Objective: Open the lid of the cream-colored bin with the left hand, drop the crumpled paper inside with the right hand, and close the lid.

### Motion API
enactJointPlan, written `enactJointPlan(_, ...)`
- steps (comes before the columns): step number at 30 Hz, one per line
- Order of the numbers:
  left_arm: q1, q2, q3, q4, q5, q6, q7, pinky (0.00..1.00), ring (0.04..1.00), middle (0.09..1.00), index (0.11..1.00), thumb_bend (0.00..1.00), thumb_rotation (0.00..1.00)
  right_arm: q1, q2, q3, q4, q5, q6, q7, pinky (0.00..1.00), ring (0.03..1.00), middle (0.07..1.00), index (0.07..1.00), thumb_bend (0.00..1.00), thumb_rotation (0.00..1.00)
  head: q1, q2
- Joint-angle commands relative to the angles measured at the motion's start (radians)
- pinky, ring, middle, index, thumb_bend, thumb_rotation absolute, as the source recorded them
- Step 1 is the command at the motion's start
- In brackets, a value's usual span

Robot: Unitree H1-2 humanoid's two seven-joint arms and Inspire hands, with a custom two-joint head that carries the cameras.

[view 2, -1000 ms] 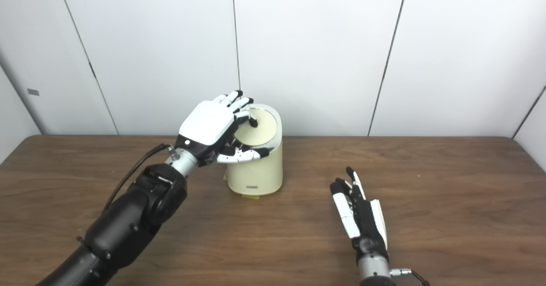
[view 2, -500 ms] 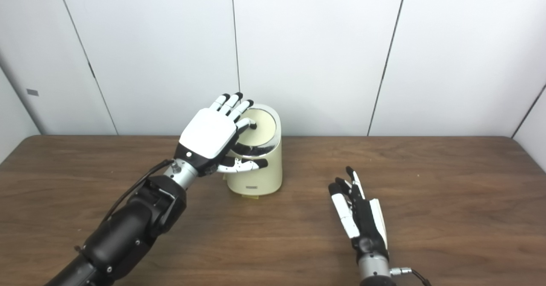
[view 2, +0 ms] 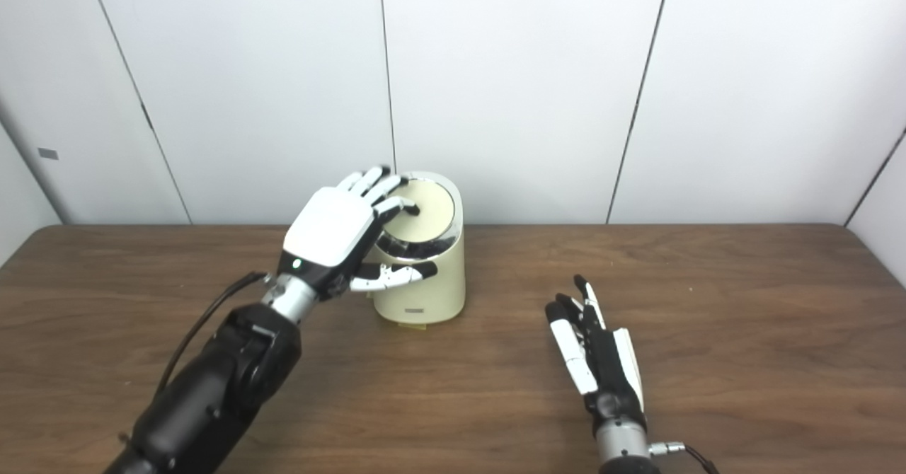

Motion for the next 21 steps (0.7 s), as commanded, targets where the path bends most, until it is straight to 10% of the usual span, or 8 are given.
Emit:
enactJointPlan(1,-0.014,-0.015,0.067,-0.079,-0.095,-0.019,0.021,0.82,0.915,0.901,0.895,0.55,0.67,-0.023,-0.002,-0.004,-0.017,-0.001,-0.009,-0.002,0.80,0.874,0.870,0.955,0.66,1.00,-0.002,0.000)
enactJointPlan(13,0.289,-0.067,0.316,-0.409,-0.453,0.101,-0.087,0.88,0.925,0.932,0.976,0.56,0.78,-0.026,0.003,-0.003,-0.031,0.031,-0.002,0.014,0.81,0.888,0.874,0.933,0.65,1.00,0.004,0.015)
enactJointPlan(16,0.372,-0.086,0.366,-0.426,-0.525,0.127,-0.088,0.74,0.902,0.925,0.991,0.53,0.83,-0.020,0.002,-0.008,-0.042,0.048,-0.002,0.022,0.83,0.895,0.881,0.932,0.65,1.00,0.009,0.019)
enactJointPlan(21,0.467,-0.140,0.426,-0.399,-0.736,0.163,-0.123,0.95,0.959,0.968,1.000,0.49,0.93,-0.012,-0.003,-0.013,-0.058,0.073,0.001,0.036,0.84,0.899,0.889,0.934,0.65,1.00,0.008,0.029)
